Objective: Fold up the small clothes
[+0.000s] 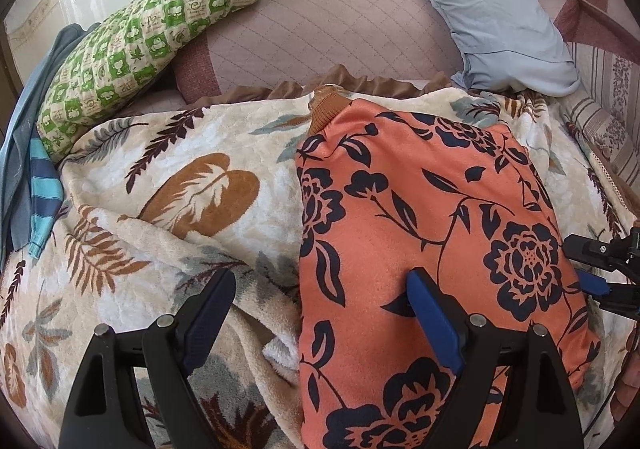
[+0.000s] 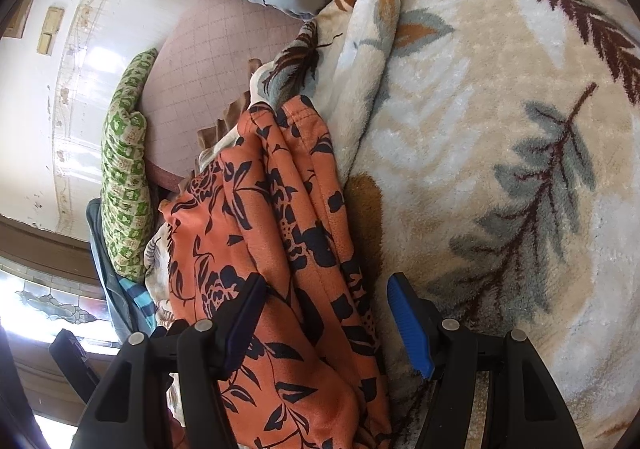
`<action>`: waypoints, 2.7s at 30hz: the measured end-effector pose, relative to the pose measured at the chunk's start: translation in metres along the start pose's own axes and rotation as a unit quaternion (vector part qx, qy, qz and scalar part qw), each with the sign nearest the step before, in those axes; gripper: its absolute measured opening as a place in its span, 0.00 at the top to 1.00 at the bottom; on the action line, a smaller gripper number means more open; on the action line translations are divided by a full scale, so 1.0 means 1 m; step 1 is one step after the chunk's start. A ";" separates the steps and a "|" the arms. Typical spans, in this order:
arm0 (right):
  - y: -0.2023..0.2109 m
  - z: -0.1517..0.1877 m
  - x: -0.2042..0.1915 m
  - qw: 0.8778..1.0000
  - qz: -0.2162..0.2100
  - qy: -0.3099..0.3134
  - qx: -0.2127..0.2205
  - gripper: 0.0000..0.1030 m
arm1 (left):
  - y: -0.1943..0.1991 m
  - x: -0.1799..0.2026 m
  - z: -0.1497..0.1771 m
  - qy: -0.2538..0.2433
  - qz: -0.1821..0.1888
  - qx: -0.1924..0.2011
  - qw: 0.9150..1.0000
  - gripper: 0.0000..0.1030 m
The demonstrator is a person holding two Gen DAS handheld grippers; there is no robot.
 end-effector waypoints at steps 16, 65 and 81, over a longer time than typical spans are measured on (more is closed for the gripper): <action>-0.002 -0.017 0.020 0.999 -0.026 -0.020 -0.028 0.28 | -0.027 0.008 0.009 0.012 0.194 -0.069 0.979 0.15; -0.010 0.050 -0.084 0.985 -0.038 0.168 0.007 0.58 | 0.026 0.009 0.002 0.009 0.092 -0.037 0.995 0.44; 0.001 0.125 -0.168 0.964 -0.119 0.239 0.014 0.58 | 0.109 -0.071 0.021 0.031 -0.001 0.012 0.999 0.44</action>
Point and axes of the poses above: each gripper's, at about its wrist camera, not at the fingertips, and y roughly against the way its jaws point, x to its right, z to its underside, the point moved 8 cm from there along -y, roughly the way its jaws point, and after that the axes turned 8 degrees about -y, right-handed, at the moved point
